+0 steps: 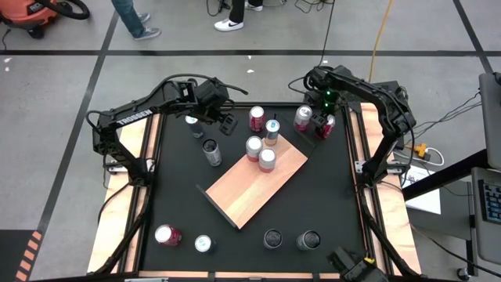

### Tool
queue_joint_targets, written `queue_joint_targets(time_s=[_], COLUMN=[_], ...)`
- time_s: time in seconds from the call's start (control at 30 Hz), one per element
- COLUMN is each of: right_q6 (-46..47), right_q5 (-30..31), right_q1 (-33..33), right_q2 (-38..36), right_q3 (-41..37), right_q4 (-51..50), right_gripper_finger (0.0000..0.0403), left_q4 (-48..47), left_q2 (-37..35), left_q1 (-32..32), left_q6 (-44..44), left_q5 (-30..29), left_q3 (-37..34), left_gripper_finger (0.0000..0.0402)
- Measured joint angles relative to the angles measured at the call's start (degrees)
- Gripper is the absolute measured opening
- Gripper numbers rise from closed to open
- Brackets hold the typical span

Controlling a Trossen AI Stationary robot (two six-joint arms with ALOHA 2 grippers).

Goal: Place canned beverage on shelf
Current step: Put the top right red white soda can on the shelf

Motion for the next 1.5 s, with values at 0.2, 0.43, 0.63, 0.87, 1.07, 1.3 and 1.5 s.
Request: queue_joint_targets(time_s=[0.2, 0.43, 0.63, 0.87, 1.07, 1.3, 1.5], right_q6=[3.25, 9.56, 19.62, 25.71, 28.31, 32.56, 37.37], right_q5=[0.07, -0.09, -4.33, -6.03, -9.37, -15.10, -18.72], right_q1=[0.00, 0.21, 0.50, 1.27, 1.31, 1.40, 2.28], right_q2=[-5.02, -13.98, -21.02, -25.80, -28.92, -33.32, -36.75], right_q3=[0.00, 0.00, 0.00, 0.02, 0.02, 0.07, 0.09], right_q4=[-0.98, -2.18, -3.79, -4.47, -4.60, -3.26, -0.26], right_gripper_finger=[0.0267, 0.0268, 0.0268, 0.0269, 0.0269, 0.0266, 0.0267], left_q4=[0.87, 5.86, 13.13, 22.75, 26.58, 30.70, 33.75], left_q2=[0.00, 0.00, 0.00, 0.69, 2.88, 4.81, 5.49], left_q1=[0.00, -0.02, -0.31, -2.85, -6.26, -10.69, -12.53], left_q6=[-0.33, -0.34, 0.54, 6.74, 7.21, 7.30, 8.09], left_q5=[-0.02, -1.01, -2.90, -4.66, -4.89, -4.96, -7.63], left_q3=[0.00, 0.00, 0.00, 0.02, 0.07, 0.04, 0.02], left_gripper_finger=[0.0294, 0.0294, 0.0294, 0.0294, 0.0294, 0.0311, 0.0368])
